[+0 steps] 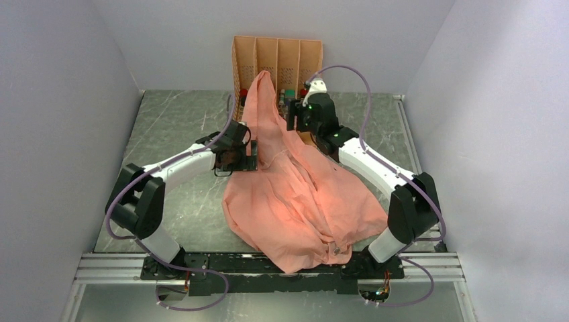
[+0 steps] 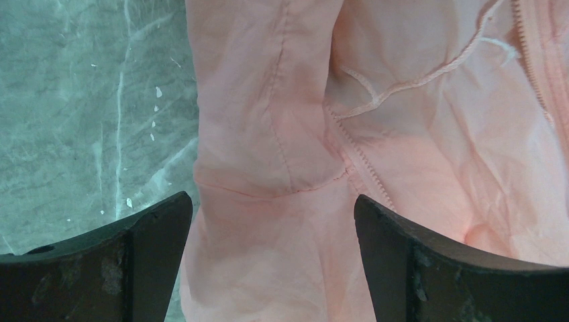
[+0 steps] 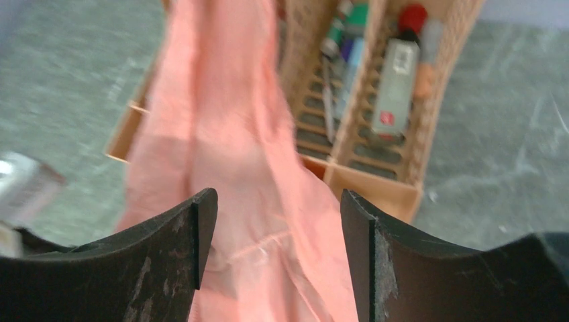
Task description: Zip up the jacket
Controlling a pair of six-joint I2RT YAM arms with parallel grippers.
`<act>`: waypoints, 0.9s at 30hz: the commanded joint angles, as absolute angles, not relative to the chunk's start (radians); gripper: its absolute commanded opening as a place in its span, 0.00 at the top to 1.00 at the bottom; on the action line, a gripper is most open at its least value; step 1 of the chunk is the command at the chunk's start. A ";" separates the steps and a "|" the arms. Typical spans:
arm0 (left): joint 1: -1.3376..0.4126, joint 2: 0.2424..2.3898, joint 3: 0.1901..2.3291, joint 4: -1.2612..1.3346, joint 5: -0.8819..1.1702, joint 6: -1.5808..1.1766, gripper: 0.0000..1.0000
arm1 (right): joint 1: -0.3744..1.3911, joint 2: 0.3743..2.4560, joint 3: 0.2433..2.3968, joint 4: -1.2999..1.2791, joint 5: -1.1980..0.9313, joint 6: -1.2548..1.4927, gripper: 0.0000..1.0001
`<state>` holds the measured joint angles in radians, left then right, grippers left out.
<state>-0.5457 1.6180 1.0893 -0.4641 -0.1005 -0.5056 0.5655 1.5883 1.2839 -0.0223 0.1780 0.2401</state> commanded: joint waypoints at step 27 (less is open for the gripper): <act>-0.544 1.722 1.079 -0.457 -0.114 -0.505 0.83 | 0.331 1.869 1.113 -0.035 -0.101 0.299 0.30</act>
<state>-0.5457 1.7199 1.0889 -0.4606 -0.1081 -0.5064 0.3344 1.8545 1.1378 -0.0471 -0.0216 0.2722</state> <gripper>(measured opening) 0.237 0.704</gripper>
